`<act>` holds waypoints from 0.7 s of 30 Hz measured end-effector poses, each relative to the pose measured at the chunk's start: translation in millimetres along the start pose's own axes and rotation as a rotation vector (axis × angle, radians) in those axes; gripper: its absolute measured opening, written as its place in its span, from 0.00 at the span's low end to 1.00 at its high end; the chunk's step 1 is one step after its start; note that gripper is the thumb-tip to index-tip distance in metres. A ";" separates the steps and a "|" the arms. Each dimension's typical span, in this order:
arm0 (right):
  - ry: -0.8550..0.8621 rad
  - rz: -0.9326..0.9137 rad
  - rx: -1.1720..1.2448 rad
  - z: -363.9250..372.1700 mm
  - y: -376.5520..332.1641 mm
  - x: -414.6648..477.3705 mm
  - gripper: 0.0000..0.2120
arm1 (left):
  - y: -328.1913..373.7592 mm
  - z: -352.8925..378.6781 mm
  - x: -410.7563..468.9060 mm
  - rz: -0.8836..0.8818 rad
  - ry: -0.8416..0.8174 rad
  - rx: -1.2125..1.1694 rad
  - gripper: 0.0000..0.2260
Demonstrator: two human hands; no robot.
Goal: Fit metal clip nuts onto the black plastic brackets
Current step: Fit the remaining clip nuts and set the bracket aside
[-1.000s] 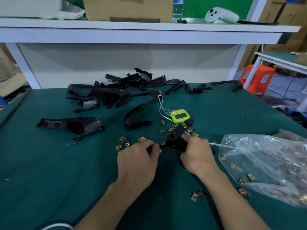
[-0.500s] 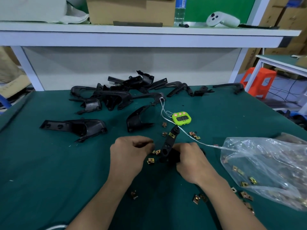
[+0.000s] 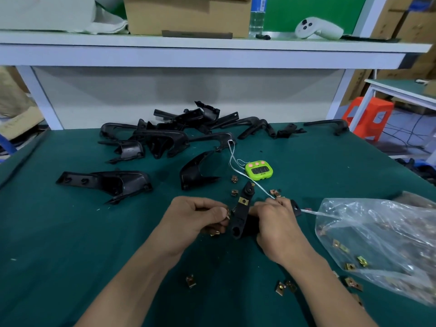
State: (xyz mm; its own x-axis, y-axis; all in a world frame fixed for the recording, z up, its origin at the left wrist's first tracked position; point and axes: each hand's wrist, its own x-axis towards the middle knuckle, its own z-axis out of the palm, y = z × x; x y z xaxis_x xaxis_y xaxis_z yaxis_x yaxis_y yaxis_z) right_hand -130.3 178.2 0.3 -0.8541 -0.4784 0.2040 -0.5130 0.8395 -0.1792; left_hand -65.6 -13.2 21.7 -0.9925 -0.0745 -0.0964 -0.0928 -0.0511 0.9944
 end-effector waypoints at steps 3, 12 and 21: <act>0.011 0.008 0.006 -0.2 1.2 -0.3 0.29 | 2.1 -0.1 -0.8 0.007 -0.006 -0.022 0.04; 0.053 -0.008 0.033 1.8 0.7 -0.5 0.26 | 5.9 2.9 -5.0 -0.096 -0.079 0.019 0.09; 0.020 0.022 -0.186 -6.7 -5.6 -0.9 0.27 | -0.4 4.4 -2.5 -0.098 0.023 0.089 0.09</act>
State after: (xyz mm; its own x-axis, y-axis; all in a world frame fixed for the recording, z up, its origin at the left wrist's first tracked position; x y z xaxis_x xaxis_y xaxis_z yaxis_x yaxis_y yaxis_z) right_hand -126.1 175.6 7.6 -0.8619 -0.4562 0.2214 -0.4684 0.8835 -0.0032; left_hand -63.4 -8.6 21.7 -0.9764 -0.0960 -0.1935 -0.1971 0.0292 0.9800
